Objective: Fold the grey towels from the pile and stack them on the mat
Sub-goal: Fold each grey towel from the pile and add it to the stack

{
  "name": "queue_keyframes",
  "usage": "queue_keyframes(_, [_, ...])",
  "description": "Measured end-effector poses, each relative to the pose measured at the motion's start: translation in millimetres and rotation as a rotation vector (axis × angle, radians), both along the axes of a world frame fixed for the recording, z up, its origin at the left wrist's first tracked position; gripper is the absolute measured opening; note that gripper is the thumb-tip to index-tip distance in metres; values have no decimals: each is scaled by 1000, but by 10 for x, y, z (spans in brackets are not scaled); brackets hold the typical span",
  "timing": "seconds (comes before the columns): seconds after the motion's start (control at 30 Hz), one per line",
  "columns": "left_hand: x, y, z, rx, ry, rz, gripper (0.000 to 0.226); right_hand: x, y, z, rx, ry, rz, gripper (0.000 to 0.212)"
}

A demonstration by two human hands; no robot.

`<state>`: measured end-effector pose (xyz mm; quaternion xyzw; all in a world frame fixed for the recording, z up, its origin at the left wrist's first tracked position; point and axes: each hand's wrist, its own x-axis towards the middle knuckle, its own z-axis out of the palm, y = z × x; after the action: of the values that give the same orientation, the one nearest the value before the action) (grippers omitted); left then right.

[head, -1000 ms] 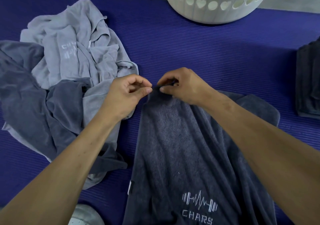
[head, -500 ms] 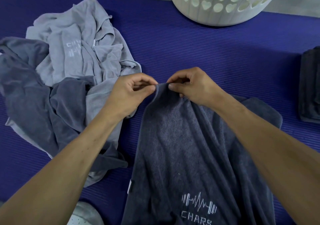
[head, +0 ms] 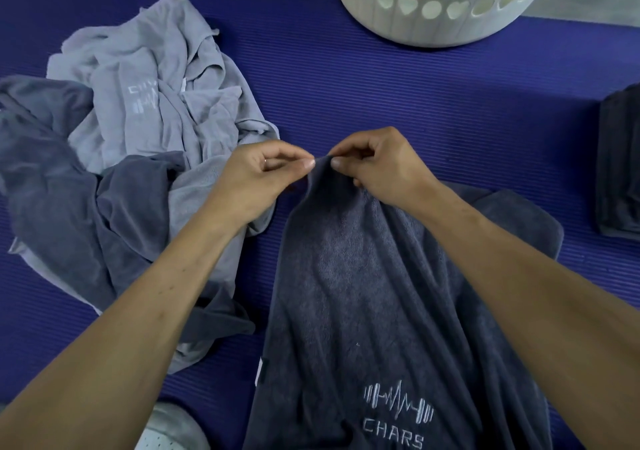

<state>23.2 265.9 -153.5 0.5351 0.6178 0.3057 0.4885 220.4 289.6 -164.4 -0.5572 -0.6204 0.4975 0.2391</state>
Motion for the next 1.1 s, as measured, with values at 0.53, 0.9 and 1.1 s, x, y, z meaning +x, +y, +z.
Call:
queue_keyframes(0.53, [64,131,-347,170,310,159,14,484,-119,-104,-49,-203,-41,16])
queue_keyframes(0.9, [1470,-109,-280,120,291,-425,10,1851,-981,32,179,-502,-163,28])
queue_keyframes(1.1, [2167,32,-439,186,538,-591,41,2127,-1091,-130,-67,-365,-316,46])
